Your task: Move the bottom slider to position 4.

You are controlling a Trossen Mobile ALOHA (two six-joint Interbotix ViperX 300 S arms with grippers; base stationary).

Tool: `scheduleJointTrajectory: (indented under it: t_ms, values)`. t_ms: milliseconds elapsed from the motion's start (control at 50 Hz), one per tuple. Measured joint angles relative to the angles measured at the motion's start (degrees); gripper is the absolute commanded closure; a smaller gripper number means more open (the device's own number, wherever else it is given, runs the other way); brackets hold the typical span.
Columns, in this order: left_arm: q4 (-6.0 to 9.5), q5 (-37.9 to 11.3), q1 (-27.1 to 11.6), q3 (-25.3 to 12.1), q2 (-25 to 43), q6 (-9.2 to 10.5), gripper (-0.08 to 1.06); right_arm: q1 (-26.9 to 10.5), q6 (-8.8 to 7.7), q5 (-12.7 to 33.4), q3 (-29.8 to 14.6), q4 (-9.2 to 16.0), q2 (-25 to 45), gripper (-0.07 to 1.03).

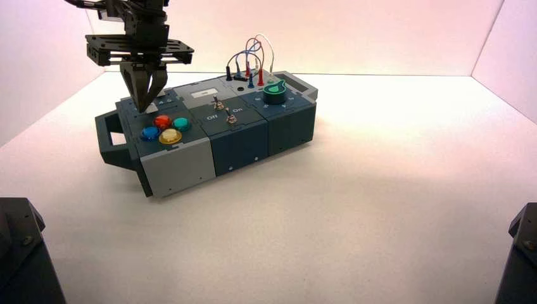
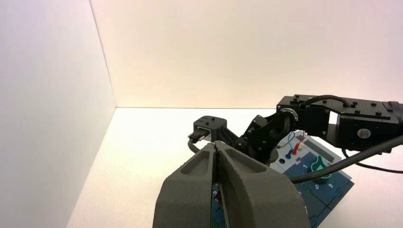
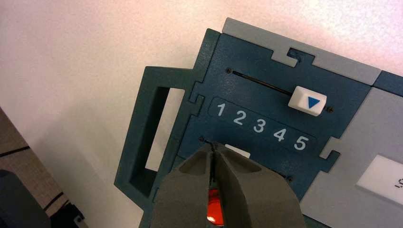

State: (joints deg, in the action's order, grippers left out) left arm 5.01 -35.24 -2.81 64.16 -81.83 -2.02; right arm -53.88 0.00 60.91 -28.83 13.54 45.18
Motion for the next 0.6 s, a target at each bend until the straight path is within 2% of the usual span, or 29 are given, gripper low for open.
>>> scheduleJointTrajectory:
  t_ms: [600]
  values:
    - [0.0,0.0,0.0,0.0,0.0,0.0,1.01,0.3,0.09,0.1,-1.4,0.1,1.2,0.99]
